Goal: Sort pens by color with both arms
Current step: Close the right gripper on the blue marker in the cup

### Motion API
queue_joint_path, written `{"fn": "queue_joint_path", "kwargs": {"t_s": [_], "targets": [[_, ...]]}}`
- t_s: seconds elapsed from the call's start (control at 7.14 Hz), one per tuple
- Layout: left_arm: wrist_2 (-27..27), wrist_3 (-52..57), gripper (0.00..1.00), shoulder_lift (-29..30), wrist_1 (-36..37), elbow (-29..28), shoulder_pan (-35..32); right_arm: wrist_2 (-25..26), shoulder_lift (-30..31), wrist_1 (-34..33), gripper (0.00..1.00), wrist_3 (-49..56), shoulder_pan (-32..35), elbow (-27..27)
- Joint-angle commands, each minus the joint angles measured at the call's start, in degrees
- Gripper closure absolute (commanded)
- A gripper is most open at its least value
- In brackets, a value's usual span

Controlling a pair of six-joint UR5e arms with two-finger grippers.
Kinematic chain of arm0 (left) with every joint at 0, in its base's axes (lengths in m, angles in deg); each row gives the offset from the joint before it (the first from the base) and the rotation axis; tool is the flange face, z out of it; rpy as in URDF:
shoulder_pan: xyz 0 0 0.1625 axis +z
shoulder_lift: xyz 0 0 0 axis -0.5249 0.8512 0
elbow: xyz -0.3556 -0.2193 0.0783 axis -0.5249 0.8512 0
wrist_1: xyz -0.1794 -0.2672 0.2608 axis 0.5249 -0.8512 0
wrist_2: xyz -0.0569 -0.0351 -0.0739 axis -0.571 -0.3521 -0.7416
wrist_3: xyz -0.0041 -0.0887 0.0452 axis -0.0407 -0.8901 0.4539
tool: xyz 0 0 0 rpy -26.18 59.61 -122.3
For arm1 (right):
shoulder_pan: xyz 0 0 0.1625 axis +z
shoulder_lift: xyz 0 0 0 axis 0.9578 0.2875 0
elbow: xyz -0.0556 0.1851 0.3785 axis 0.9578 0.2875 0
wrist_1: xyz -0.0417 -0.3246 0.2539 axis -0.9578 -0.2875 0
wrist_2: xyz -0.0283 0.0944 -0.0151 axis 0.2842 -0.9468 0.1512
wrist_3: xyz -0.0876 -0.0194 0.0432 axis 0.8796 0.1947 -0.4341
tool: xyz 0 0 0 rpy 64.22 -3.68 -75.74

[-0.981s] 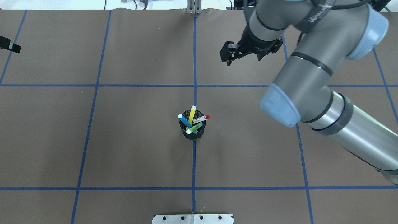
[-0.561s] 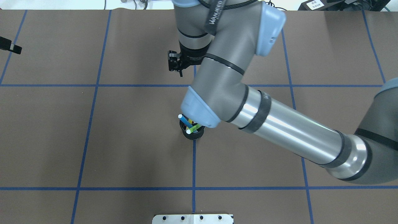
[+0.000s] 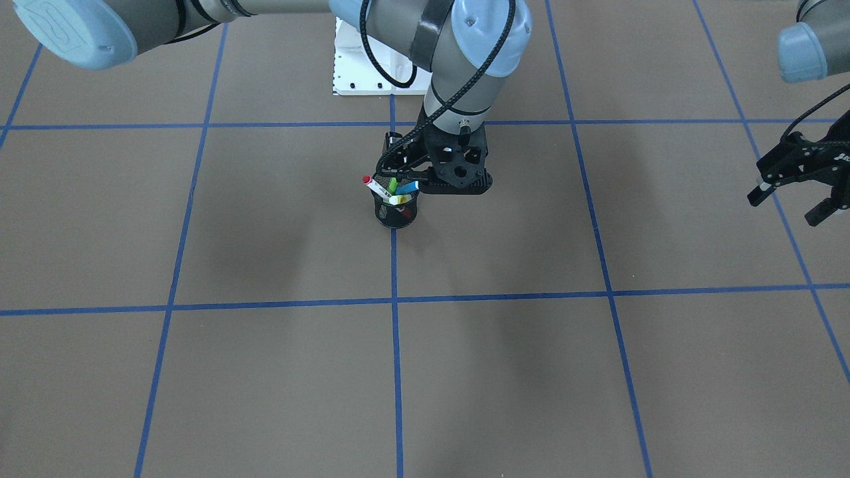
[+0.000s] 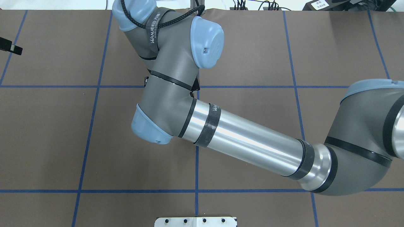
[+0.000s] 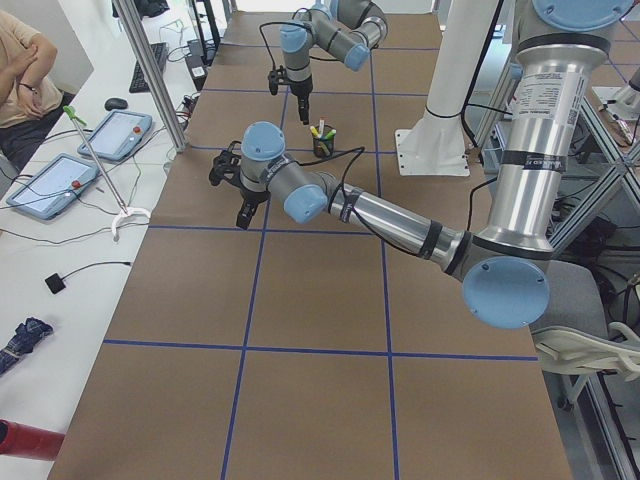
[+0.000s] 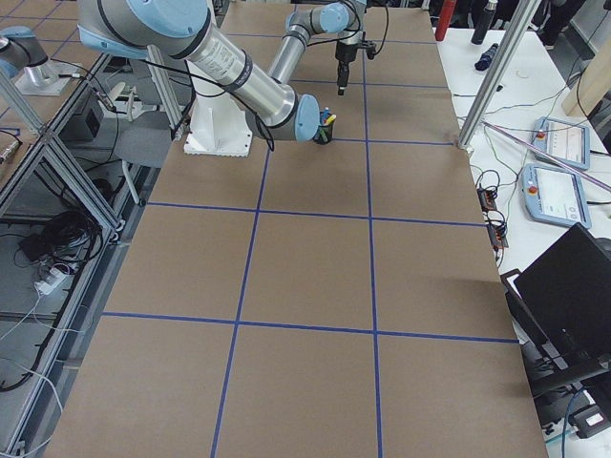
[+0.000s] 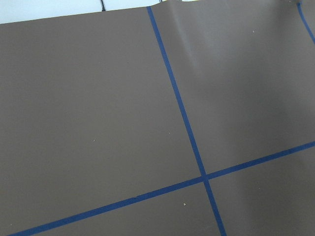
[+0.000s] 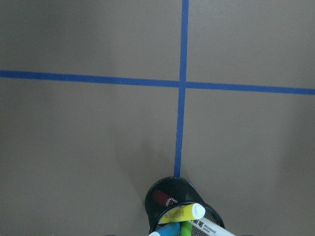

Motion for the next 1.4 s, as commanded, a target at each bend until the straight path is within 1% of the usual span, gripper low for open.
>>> {"fn": "queue_joint_path", "kwargs": {"t_s": [0.0,0.14,0.28,0.56,1.26], "targets": [[0.0,-0.02,0.0,0.0,-0.03,0.03,0.04,0.41,-0.48,-0.7,0.32,-0.01,-1.98,3.93],[-0.09,-0.02,0.0,0.0,-0.21,0.03,0.04,2.68,-0.56,-0.7,0.32,-0.01,-3.38,5.26],[-0.09,-0.02,0.0,0.0,-0.29,0.2,0.04,2.87,-1.09,-0.61,0.34,-0.01,-3.66,6.66],[-0.09,-0.02,0.0,0.0,-0.3,0.21,0.04,2.61,-1.0,-0.52,0.44,-0.01,-4.36,7.55],[-0.09,-0.02,0.0,0.0,-0.21,0.12,0.04,3.05,-0.83,-0.08,0.47,0.87,-4.36,8.17]]}}
